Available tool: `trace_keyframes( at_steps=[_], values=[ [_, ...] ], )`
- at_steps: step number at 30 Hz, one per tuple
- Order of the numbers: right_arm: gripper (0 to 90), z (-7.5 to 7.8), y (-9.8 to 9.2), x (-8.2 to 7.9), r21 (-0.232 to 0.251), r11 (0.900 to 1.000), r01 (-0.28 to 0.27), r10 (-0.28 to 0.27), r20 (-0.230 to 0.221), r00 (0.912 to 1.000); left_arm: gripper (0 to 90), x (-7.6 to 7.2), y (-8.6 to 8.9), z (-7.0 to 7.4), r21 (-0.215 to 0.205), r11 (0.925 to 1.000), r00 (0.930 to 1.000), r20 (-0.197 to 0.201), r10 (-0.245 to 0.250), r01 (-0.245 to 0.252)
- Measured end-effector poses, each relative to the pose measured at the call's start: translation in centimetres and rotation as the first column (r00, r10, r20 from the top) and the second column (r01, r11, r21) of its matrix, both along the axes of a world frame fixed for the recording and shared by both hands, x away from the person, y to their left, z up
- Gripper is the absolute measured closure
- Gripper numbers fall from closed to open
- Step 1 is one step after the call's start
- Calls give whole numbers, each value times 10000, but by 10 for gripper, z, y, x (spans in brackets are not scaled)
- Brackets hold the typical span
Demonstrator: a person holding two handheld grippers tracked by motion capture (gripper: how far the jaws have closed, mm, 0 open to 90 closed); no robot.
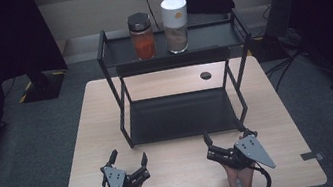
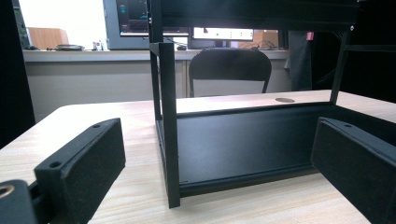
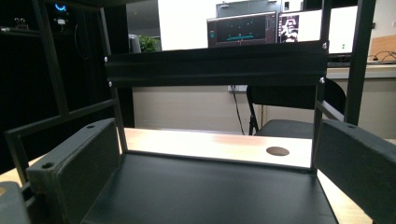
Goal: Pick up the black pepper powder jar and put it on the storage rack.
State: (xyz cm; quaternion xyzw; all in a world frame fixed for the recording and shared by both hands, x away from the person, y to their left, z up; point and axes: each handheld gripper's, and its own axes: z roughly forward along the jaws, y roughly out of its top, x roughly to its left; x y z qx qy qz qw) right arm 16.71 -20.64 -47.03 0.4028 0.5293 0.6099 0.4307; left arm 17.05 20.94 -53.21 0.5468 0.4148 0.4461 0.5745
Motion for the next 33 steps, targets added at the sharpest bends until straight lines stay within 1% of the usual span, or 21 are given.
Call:
trace_keyframes(
  at_steps=[4,8,12,17,25,28,31,33],
  values=[
    [0,-7,-1,-2,39,10000,-2,2,-12,10000,23,0,0,0,-1,10000,10000,0,0,0],
    [0,-14,-1,-2,-156,9999,-7,6,-49,10000,23,0,0,0,-2,10000,10000,2,0,0],
    [0,-19,0,-2,-231,9997,62,-64,-91,9999,23,0,0,0,0,10000,10000,3,1,-1],
    [0,-28,-1,-3,-90,9999,116,-118,-209,9997,23,0,0,0,-4,10000,10000,2,-2,2],
    [0,-36,-2,-3,-196,9997,125,-132,-324,9994,23,0,0,0,-4,10000,10000,2,0,0],
    [0,-39,-2,-4,-158,9998,145,-150,-362,9992,23,0,0,0,-4,10000,10000,3,-2,2],
    [0,-40,-1,-4,-286,9994,181,-192,-412,9990,23,0,0,0,2,10000,10000,4,2,-2],
    [0,-42,-2,-4,-263,9994,204,-215,-452,9987,23,0,0,0,-4,10000,10000,3,-2,2]
  ],
)
